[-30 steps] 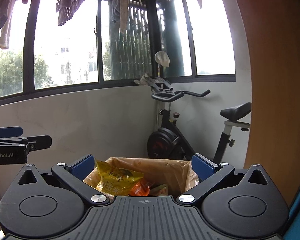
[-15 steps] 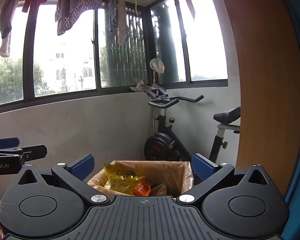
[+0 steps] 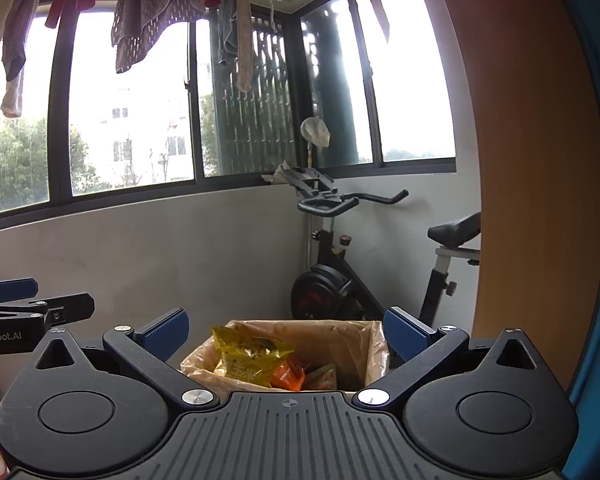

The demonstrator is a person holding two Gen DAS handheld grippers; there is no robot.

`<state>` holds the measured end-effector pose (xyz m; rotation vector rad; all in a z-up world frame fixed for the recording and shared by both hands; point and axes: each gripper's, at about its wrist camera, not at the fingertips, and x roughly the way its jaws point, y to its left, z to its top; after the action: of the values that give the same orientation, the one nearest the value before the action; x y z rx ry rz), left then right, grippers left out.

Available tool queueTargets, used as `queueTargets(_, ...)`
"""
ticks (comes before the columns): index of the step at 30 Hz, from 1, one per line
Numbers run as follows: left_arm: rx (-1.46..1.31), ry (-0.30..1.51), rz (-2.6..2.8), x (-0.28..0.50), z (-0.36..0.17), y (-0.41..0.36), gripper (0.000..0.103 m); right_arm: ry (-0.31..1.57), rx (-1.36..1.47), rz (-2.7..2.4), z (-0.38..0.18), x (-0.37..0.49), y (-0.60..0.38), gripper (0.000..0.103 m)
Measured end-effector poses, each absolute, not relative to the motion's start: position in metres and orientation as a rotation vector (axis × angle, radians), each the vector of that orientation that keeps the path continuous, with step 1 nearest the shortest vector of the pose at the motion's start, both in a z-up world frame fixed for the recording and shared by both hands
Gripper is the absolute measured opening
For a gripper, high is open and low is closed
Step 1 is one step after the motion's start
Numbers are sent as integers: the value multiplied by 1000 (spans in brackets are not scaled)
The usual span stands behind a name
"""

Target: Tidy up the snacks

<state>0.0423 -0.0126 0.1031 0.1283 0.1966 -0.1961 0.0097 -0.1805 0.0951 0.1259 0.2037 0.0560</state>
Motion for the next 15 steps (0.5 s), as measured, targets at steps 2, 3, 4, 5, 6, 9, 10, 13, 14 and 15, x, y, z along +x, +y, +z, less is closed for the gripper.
queueTargets(2, 128, 197, -198, 42, 102, -12, 97, 206, 126, 54, 95, 8, -181, 103)
queueTargets(3, 127, 198, -198, 41, 102, -12, 97, 207, 127, 55, 94, 8, -181, 103)
queueTargets(4, 127, 199, -198, 41, 102, -12, 97, 209, 129, 57, 94, 8, -181, 103)
queueTargets(5, 125, 201, -198, 41, 101, -11, 97, 210, 130, 57, 94, 9, -181, 103)
queueTargets(6, 124, 202, -198, 41, 101, -11, 97, 211, 130, 56, 93, 9, -181, 103)
queueTargets(9, 121, 209, -198, 42, 101, -9, 97, 213, 128, 53, 93, 10, -181, 103)
queueTargets(10, 121, 210, -197, 43, 101, -9, 97, 215, 129, 52, 94, 11, -181, 103)
queueTargets(13, 119, 215, -196, 42, 100, -8, 97, 218, 132, 50, 93, 11, -182, 103)
queueTargets(14, 118, 216, -195, 42, 99, -9, 97, 220, 132, 48, 92, 11, -182, 103)
queueTargets(15, 118, 218, -193, 42, 98, -9, 97, 221, 132, 48, 91, 12, -183, 103)
